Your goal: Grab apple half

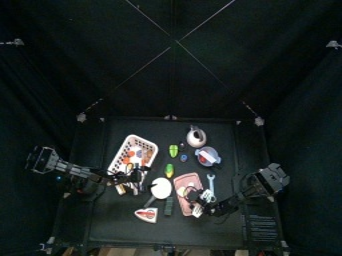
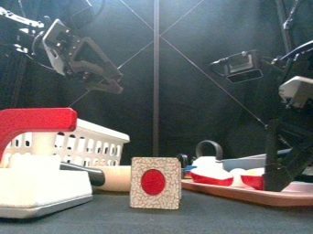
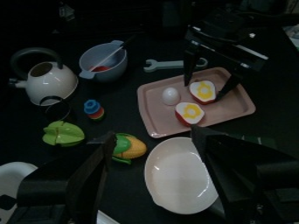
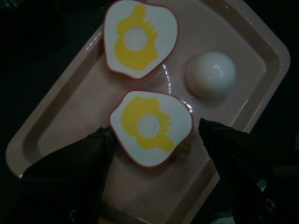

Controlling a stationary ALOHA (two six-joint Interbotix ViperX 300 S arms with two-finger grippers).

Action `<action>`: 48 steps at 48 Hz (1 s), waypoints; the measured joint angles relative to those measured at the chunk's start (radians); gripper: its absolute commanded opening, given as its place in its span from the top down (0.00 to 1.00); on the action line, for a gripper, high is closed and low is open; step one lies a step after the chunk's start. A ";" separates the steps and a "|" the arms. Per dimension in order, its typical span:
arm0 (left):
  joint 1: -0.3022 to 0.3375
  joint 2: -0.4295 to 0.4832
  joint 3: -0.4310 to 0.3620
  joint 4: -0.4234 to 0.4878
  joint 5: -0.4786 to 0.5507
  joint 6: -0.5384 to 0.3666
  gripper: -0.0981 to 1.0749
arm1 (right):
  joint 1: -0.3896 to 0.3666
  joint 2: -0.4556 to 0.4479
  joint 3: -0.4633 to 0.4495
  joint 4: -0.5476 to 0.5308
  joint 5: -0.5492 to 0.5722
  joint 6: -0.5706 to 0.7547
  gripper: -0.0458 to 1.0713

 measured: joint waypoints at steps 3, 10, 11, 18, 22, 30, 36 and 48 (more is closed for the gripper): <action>0.000 0.000 0.002 0.000 0.000 0.000 0.06 | -0.002 0.000 0.000 -0.002 0.000 0.000 0.04; 0.000 0.002 0.005 0.000 0.000 0.000 0.06 | -0.006 0.000 0.000 -0.003 -0.017 0.000 0.05; 0.000 0.000 0.005 0.000 0.000 0.002 0.06 | -0.008 0.000 0.000 -0.003 -0.020 0.000 0.05; 0.000 0.000 0.005 0.000 0.000 0.000 0.06 | -0.015 0.000 0.002 0.005 -0.060 0.003 0.09; 0.000 0.000 0.006 0.002 0.000 0.002 0.06 | -0.020 0.000 0.000 0.006 -0.072 0.002 0.13; 0.000 -0.005 0.006 0.002 -0.005 0.002 0.06 | -0.020 0.000 0.000 0.006 -0.078 0.002 0.22; -0.009 -0.037 0.014 0.002 -0.008 0.000 0.06 | -0.020 -0.003 0.000 0.011 -0.080 0.002 0.27; -0.048 -0.097 0.055 0.011 -0.008 0.002 0.06 | -0.018 -0.075 0.002 0.000 -0.077 -0.002 0.29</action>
